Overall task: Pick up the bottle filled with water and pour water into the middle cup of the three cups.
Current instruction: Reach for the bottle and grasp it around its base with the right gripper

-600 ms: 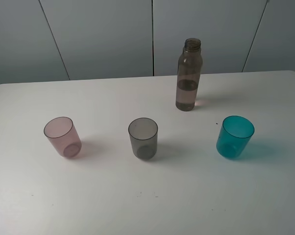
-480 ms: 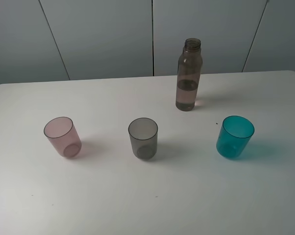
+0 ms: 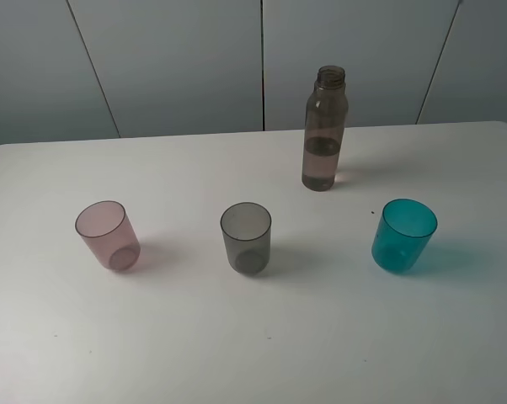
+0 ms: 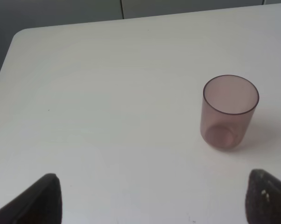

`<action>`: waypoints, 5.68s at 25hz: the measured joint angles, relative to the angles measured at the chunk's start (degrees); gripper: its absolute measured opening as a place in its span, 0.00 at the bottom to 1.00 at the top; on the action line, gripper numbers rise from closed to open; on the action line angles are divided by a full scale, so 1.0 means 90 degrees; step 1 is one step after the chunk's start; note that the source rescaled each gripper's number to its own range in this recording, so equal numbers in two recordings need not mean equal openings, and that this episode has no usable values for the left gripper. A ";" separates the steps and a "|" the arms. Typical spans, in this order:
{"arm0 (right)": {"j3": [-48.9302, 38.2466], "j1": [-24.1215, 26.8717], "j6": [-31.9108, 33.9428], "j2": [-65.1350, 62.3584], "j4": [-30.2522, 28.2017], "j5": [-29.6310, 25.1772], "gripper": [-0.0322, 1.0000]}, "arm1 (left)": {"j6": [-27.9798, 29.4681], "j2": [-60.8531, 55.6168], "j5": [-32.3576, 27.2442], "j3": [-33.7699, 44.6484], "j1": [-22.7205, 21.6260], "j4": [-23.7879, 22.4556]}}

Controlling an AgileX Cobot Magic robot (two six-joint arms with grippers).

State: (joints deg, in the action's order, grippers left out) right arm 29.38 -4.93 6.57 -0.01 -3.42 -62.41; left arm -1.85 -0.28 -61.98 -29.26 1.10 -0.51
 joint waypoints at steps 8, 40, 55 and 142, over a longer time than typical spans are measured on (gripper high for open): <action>0.0000 0.0000 0.0000 0.0000 0.0000 0.0000 1.00 | -0.0012 0.0000 0.0000 0.0000 0.0000 0.0000; 0.0000 0.0000 0.0000 0.0000 0.0000 0.0000 1.00 | -0.0012 0.0000 0.0000 0.0000 0.0000 0.0000; 0.0267 0.0000 0.0000 0.0767 0.0288 0.0289 1.00 | -0.0012 0.0000 0.0000 0.0000 0.0000 0.0000; 0.1204 -0.1726 -0.0339 1.2351 -0.0168 1.1270 1.00 | 0.0014 0.0000 0.0000 0.0000 0.0000 0.0000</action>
State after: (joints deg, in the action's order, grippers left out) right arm 40.21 -20.46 3.52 111.15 -4.93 39.02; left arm -1.72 -0.28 -61.98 -29.26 1.10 -0.51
